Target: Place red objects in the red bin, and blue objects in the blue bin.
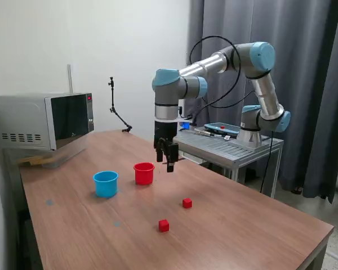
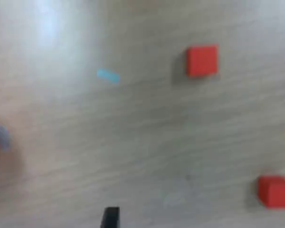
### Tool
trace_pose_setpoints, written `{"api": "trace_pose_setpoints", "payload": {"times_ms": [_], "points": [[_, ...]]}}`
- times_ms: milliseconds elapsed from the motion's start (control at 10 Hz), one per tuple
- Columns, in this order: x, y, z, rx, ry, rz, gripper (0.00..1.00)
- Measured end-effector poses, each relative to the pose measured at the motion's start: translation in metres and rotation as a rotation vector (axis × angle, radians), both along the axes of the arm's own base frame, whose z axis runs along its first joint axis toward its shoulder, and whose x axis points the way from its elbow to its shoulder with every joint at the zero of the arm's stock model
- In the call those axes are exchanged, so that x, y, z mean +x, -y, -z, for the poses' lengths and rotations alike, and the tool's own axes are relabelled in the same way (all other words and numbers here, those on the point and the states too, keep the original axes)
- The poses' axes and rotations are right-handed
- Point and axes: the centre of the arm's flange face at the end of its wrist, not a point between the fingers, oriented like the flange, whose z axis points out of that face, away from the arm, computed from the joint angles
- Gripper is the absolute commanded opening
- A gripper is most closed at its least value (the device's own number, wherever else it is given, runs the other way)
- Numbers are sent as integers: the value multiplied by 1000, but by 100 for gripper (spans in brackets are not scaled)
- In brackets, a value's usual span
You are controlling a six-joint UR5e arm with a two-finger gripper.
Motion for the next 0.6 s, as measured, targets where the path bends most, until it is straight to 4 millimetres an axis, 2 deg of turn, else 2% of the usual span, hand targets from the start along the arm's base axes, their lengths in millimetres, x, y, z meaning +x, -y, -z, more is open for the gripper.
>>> {"api": "trace_pose_setpoints", "payload": {"times_ms": [300,600], "points": [[43,58,-18,-27,20,-22,100],[84,101,-4,-74,77,-24,100]]}}
